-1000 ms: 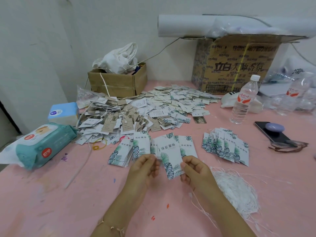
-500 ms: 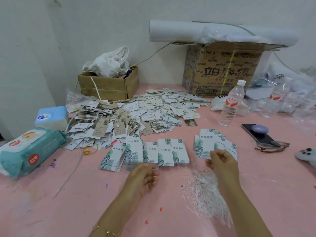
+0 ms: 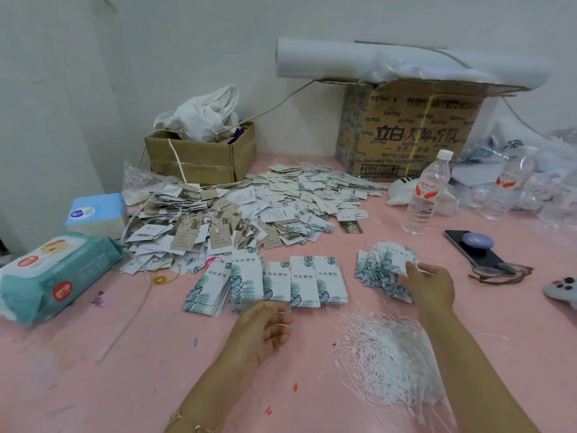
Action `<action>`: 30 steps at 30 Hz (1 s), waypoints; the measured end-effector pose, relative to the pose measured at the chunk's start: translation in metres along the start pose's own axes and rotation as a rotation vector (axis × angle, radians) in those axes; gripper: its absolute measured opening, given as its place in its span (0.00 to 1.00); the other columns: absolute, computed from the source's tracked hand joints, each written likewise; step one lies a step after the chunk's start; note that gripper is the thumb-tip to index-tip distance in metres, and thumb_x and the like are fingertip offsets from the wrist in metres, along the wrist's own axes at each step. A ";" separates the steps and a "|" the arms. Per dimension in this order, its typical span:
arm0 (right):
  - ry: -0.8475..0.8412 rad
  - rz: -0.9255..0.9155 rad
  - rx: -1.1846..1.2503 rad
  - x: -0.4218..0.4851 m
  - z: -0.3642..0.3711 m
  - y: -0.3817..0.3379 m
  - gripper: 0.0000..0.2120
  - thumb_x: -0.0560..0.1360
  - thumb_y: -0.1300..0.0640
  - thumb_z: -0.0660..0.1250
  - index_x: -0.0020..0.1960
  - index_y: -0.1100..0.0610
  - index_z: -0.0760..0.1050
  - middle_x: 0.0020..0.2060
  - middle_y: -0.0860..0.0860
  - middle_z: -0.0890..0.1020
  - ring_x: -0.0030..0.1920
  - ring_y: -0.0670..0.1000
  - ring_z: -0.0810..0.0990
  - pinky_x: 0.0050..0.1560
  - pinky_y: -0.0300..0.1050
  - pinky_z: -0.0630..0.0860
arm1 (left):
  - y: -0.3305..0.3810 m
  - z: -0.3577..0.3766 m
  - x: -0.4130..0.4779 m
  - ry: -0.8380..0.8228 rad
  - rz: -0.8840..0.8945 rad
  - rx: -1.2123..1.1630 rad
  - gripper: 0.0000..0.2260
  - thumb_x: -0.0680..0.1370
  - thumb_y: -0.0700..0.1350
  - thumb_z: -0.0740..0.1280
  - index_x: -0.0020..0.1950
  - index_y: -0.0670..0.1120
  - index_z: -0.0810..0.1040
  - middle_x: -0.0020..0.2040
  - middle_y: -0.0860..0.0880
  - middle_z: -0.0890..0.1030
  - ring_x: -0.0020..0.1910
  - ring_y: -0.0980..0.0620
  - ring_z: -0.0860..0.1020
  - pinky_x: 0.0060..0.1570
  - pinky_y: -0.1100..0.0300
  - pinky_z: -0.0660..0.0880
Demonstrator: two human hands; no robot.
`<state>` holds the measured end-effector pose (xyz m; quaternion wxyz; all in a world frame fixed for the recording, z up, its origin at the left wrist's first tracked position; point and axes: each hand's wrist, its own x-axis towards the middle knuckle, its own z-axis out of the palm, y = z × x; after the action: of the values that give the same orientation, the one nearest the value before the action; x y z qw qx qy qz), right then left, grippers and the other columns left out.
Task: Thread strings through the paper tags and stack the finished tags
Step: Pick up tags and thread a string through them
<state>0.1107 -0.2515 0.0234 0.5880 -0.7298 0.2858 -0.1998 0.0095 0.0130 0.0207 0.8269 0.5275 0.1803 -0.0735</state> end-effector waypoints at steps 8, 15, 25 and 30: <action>-0.096 -0.638 -0.421 -0.069 0.018 0.014 0.14 0.75 0.67 0.65 0.59 0.57 0.73 0.57 0.54 0.72 0.53 0.53 0.72 0.51 0.44 0.67 | -0.001 -0.002 0.001 -0.004 0.000 -0.003 0.09 0.80 0.33 0.59 0.47 0.37 0.78 0.32 0.43 0.80 0.29 0.50 0.76 0.27 0.64 0.76; -0.452 -0.856 -0.707 -0.110 0.049 0.032 0.26 0.78 0.63 0.59 0.75 0.52 0.60 0.74 0.48 0.64 0.76 0.50 0.55 0.74 0.45 0.53 | 0.000 -0.003 -0.001 -0.021 0.003 -0.008 0.09 0.80 0.33 0.59 0.45 0.38 0.78 0.32 0.43 0.79 0.28 0.51 0.76 0.28 0.64 0.76; -0.263 -0.809 -0.539 -0.112 0.048 0.034 0.21 0.68 0.66 0.75 0.59 0.53 0.80 0.59 0.60 0.80 0.64 0.62 0.72 0.61 0.54 0.70 | 0.000 -0.002 -0.002 -0.014 0.000 0.009 0.10 0.81 0.33 0.59 0.45 0.38 0.78 0.33 0.43 0.79 0.29 0.51 0.76 0.29 0.64 0.75; -0.236 -0.798 -0.504 -0.109 0.044 0.037 0.16 0.74 0.62 0.67 0.59 0.49 0.80 0.53 0.54 0.81 0.58 0.58 0.73 0.53 0.45 0.66 | 0.001 -0.001 -0.005 -0.015 0.010 0.012 0.09 0.80 0.33 0.59 0.45 0.38 0.77 0.34 0.43 0.78 0.30 0.51 0.75 0.30 0.64 0.76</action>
<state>0.0495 -0.1530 -0.0182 0.2987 -0.9199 -0.0452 -0.2501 0.0051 0.0138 0.0226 0.8254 0.5329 0.1709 -0.0743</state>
